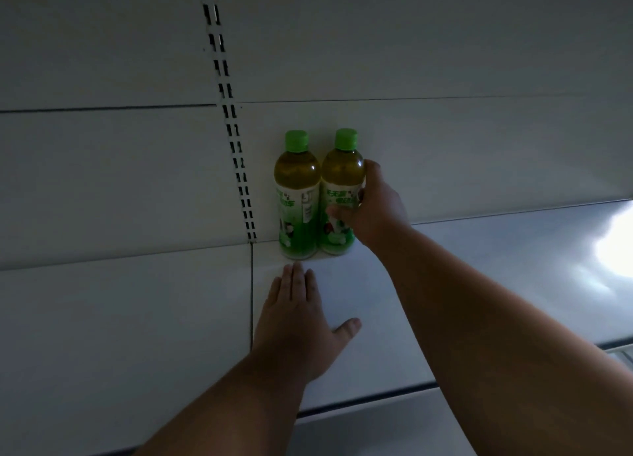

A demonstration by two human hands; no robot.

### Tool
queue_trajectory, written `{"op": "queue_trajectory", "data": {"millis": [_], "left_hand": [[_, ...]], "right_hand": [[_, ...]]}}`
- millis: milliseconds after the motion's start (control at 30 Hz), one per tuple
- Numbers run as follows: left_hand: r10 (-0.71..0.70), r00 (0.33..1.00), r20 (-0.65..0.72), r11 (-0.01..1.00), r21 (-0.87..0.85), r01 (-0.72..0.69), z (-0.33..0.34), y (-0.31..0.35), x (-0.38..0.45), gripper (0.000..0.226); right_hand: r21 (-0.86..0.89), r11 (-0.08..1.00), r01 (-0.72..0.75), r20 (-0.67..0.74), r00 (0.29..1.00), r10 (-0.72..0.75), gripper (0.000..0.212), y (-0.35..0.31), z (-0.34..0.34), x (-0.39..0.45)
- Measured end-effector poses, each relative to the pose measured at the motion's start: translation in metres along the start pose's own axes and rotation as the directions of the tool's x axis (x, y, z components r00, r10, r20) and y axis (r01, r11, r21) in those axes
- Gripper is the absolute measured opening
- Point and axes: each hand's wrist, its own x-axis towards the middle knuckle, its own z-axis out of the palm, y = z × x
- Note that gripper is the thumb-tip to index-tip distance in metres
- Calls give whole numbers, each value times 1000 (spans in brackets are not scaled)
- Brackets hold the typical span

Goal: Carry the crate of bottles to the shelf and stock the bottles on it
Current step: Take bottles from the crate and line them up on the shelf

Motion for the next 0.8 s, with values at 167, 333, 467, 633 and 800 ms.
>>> {"op": "queue_trajectory", "data": {"millis": [167, 333, 467, 633, 800], "left_hand": [[12, 1000, 20, 1000, 6, -12, 2, 0, 2, 110], [35, 998, 47, 999, -37, -34, -1, -2, 3, 110], [144, 988, 59, 989, -44, -141, -24, -6, -8, 101], [410, 912, -21, 912, -19, -410, -64, 12, -59, 81], [605, 796, -24, 790, -101, -604, -75, 60, -144, 72]], "right_hand": [[-6, 999, -41, 3, 999, 41, 75, 0, 0, -2], [-75, 994, -77, -13, 997, 76, 90, 8, -12, -41], [-296, 953, -57, 25, 997, 68, 79, 15, -41, -96], [-518, 848, -111, 54, 985, 162, 76, 3, -92, -192], [-600, 736, -314, -91, 941, 326, 76, -2, -138, -317]]}}
